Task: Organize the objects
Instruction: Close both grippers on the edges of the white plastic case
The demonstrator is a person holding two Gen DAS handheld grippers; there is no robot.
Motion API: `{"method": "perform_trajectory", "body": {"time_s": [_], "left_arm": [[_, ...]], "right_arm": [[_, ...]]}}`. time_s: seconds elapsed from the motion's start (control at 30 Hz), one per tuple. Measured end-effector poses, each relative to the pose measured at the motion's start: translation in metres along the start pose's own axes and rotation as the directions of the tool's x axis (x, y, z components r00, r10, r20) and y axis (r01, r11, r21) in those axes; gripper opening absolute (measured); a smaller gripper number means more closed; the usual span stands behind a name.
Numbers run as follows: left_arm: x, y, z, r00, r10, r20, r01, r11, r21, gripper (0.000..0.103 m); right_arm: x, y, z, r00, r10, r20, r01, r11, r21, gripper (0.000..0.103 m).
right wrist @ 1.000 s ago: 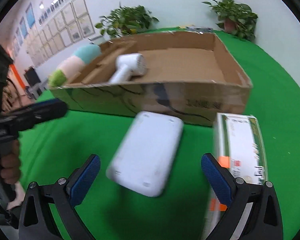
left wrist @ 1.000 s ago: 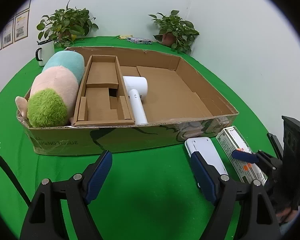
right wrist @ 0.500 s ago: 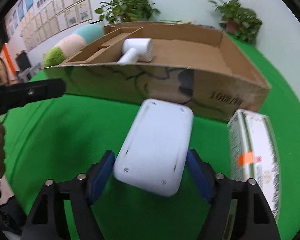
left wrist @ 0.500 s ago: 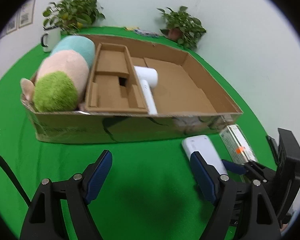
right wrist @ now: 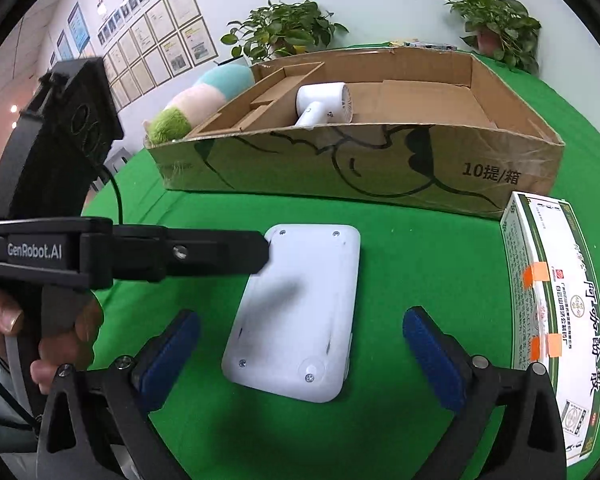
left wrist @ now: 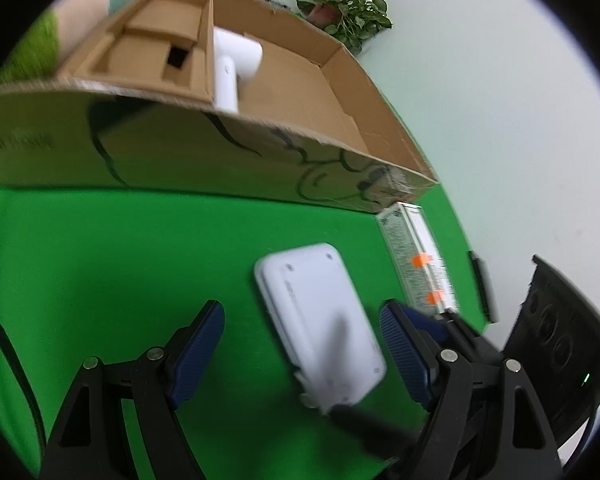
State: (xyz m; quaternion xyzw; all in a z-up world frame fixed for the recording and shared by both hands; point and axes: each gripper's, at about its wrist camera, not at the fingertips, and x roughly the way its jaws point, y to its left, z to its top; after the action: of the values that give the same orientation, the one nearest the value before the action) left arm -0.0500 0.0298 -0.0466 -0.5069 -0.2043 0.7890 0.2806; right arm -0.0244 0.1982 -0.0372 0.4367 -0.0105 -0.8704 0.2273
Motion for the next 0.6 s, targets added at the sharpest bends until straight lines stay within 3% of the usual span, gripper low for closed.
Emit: {"method": "perform_trajectory", "body": {"time_s": [0.17, 0.3, 0.4, 0.47, 0.5, 0.6], "left_arm": [[0.008, 0.000, -0.001, 0.996, -0.085, -0.014, 0.084, 0.995, -0.057, 0.079], [0.015, -0.001, -0.002, 0.994, -0.107, -0.035, 0.105, 0.992, -0.067, 0.069], [0.018, 0.000, -0.003, 0.993, -0.110, -0.033, 0.108, 0.991, -0.078, 0.065], [0.019, 0.000, -0.004, 0.995, -0.100, -0.030, 0.097, 0.992, -0.084, 0.054], [0.020, 0.001, -0.004, 0.995, -0.091, -0.026, 0.088, 0.992, -0.091, 0.048], [0.020, 0.002, -0.006, 0.995, -0.096, -0.015, 0.094, 0.989, -0.112, 0.048]], "right_arm": [[0.003, 0.014, -0.002, 1.000, 0.003, 0.011, -0.003, 0.999, -0.050, 0.102], [0.007, 0.014, -0.002, 0.999, -0.034, 0.002, 0.034, 0.998, -0.058, 0.100], [0.013, 0.012, -0.004, 0.999, -0.048, -0.024, 0.047, 0.998, -0.047, 0.089], [0.016, 0.014, -0.006, 0.998, -0.052, -0.040, 0.050, 0.997, -0.054, 0.077], [0.017, 0.015, -0.008, 0.997, -0.061, -0.047, 0.059, 0.997, -0.054, 0.074], [0.015, 0.017, -0.011, 0.996, -0.071, -0.047, 0.069, 0.997, -0.041, 0.073]]}}
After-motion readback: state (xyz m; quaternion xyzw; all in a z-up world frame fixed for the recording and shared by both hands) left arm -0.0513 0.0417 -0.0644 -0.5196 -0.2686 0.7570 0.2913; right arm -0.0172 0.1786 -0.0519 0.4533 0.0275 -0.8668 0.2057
